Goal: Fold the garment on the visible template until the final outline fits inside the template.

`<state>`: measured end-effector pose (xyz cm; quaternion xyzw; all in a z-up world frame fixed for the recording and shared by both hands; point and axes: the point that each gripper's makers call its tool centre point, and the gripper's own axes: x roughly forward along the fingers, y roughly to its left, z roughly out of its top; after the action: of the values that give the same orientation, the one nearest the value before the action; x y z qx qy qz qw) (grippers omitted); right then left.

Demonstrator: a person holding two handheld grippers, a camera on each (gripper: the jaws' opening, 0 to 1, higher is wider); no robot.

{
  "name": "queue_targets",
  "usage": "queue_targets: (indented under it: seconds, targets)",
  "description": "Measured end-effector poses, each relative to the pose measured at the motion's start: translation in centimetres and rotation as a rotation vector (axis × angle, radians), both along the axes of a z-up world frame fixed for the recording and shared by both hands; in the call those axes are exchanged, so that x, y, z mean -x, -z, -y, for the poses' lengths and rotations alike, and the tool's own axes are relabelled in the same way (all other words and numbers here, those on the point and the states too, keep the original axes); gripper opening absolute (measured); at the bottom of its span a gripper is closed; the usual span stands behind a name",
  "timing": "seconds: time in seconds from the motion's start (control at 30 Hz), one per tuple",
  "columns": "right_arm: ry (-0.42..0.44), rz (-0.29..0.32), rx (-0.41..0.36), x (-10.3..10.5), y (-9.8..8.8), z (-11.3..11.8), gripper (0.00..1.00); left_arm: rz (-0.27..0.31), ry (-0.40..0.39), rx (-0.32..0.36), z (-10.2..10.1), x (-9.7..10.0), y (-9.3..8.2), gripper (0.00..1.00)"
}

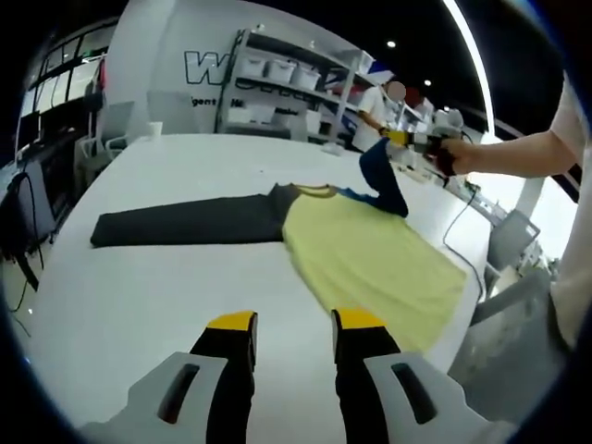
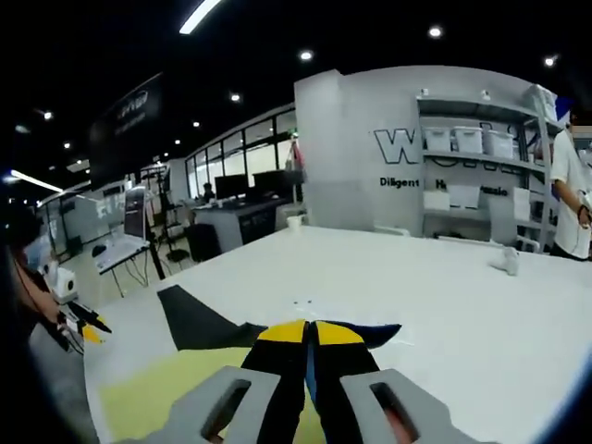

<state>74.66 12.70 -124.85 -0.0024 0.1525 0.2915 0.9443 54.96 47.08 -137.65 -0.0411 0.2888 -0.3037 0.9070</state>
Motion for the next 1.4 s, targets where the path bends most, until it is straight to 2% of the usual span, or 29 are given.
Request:
queue_targets:
  seconds: [0.43, 0.93, 1.13, 1.4]
  targets:
    - [-0.124, -0.028, -0.009, 0.5, 0.7, -6.3, 0.00, 0.011, -0.015, 0.011, -0.8, 0.2, -0.1, 0.30]
    - [-0.257, -0.086, -0.006, 0.6, 1.0, -10.1, 0.00, 0.035, -0.027, 0.022, -1.2, 0.1, -0.4, 0.30]
    - [-0.286, -0.108, 0.014, 0.9, 2.0, -11.2, 0.00, 0.039, -0.033, 0.025, -1.4, 0.2, -0.5, 0.30]
    - [-0.313, -0.134, 0.105, 1.4, 4.6, -12.5, 0.00, 0.039, -0.036, 0.024, -1.5, 0.4, -0.5, 0.30]
